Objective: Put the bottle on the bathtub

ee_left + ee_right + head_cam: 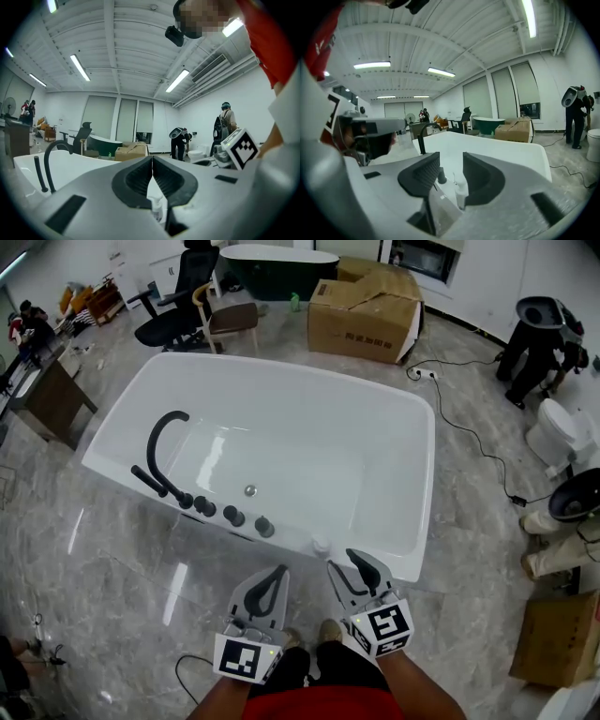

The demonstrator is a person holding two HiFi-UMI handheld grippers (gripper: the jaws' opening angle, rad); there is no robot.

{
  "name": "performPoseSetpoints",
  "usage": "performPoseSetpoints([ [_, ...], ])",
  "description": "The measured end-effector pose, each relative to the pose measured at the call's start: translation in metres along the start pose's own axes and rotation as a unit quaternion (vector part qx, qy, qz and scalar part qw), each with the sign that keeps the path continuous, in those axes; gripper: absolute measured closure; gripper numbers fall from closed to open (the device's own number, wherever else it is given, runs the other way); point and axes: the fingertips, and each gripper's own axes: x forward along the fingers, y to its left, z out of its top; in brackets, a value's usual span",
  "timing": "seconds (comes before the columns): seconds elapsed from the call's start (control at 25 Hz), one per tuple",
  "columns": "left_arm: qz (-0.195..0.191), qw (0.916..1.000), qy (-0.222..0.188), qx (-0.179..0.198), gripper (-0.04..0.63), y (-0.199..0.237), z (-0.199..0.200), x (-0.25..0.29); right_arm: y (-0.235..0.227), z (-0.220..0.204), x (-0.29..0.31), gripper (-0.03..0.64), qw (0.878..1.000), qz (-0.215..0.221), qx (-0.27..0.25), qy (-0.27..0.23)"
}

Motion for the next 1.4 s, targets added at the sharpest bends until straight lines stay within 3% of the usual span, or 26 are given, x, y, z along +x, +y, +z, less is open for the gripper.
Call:
performPoseSetpoints([
  [0.2,-0.010,0.9996,-0.027,0.005,0.584,-0.021,0.031,-0.009,0.015,0.051,-0.033,0.515,0.999,0.018,-0.008,-0.045],
  [0.4,-0.039,0.9988,-0.028,0.009,0.584,-0.040,0.049,-0.015,0.028,0.080,-0.056,0.558,0.997,0.032,-0.012,-0.075],
  [0.64,-0.054,0.9972,-0.046,0.023,0.584,-0.042,0.063,-0.024,0.047,0.089,-0.069,0.609,0.994,0.044,-0.023,-0.092],
  [1.4,-0.067,0.9953,-0.062,0.032,0.584,-0.056,0.083,-0.038,0.065,0.093,-0.088,0.612,0.994,0.046,-0.032,-0.099],
])
